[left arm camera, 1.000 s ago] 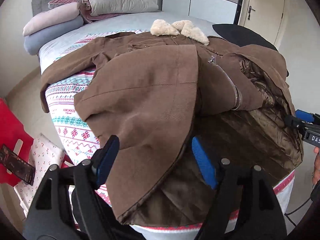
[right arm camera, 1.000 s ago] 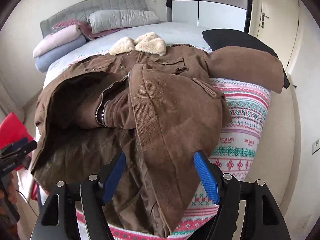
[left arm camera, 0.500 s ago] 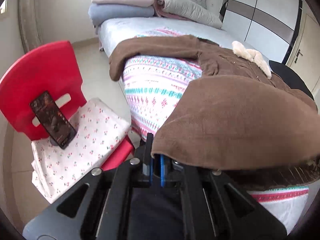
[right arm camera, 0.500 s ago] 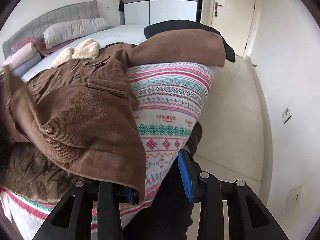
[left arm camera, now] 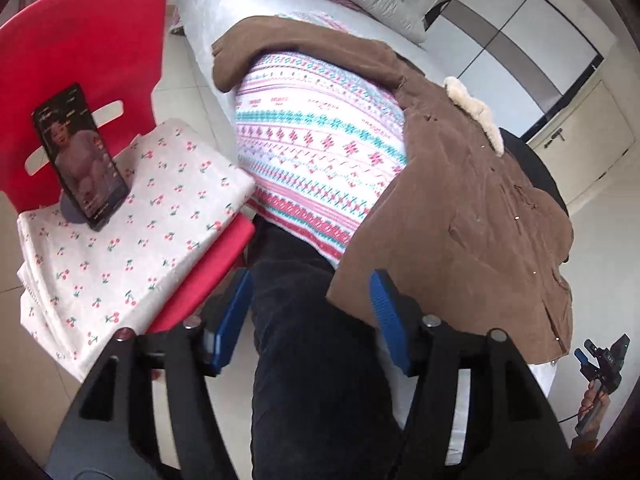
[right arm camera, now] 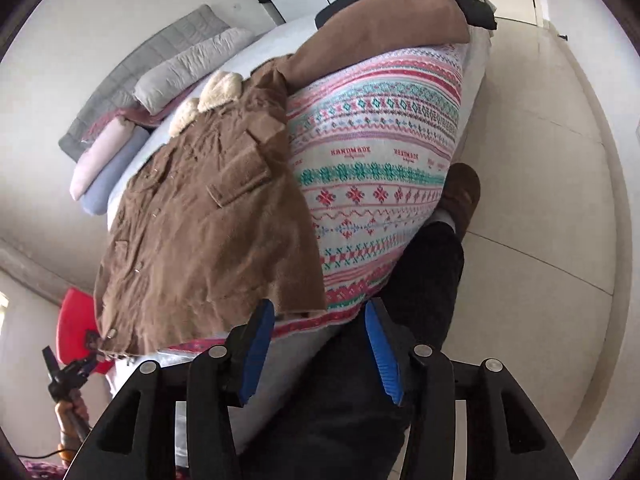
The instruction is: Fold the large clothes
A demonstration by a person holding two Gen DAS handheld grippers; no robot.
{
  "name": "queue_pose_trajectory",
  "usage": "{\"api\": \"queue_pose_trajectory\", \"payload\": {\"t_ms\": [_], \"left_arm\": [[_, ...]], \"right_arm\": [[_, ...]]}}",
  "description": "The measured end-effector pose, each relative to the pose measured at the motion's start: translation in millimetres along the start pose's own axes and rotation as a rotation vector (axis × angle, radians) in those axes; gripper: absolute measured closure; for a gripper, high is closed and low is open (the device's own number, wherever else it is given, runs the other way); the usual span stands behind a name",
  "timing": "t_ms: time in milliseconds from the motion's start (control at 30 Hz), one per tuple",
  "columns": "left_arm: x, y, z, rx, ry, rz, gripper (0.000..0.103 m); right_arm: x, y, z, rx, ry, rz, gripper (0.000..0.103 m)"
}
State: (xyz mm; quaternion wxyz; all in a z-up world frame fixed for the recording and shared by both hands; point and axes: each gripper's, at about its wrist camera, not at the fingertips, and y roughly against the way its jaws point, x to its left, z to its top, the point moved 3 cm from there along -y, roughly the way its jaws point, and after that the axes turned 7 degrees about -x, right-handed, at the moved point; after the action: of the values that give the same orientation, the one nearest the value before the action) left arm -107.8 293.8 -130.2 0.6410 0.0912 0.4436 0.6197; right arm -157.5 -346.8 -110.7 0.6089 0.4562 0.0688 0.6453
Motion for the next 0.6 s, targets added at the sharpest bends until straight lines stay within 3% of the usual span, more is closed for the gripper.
{"api": "queue_pose_trajectory", "payload": {"t_ms": [33, 167, 267, 400, 500, 600], "left_arm": [[-8.0, -8.0, 8.9, -0.002, -0.028, -0.052, 0.031], [-37.7, -56.9, 30.9, 0.051, -0.123, -0.203, 0.031], [-49.1, -91.9, 44.8, 0.106, -0.114, -0.306, 0.032], [-70.9, -108.2, 66.9, 0.123, -0.133, -0.439, 0.032], [-81.3, -128.9, 70.2, 0.192, -0.123, -0.473, 0.033], [-82.2, -140.0, 59.8, 0.246, -0.110, -0.478, 0.050]], "right_arm": [[0.8, -0.1, 7.6, -0.028, -0.023, 0.046, 0.039], [6.1, -39.8, 34.2, -0.021, -0.079, 0.177, 0.037], [10.9, -82.3, 46.4, 0.032, -0.091, 0.206, 0.037], [25.2, -117.5, 66.5, 0.037, -0.063, 0.272, 0.037], [23.6, -143.0, 78.7, 0.057, -0.069, 0.283, 0.037], [8.9, -166.2, 74.4, 0.093, -0.140, 0.315, 0.037]]}}
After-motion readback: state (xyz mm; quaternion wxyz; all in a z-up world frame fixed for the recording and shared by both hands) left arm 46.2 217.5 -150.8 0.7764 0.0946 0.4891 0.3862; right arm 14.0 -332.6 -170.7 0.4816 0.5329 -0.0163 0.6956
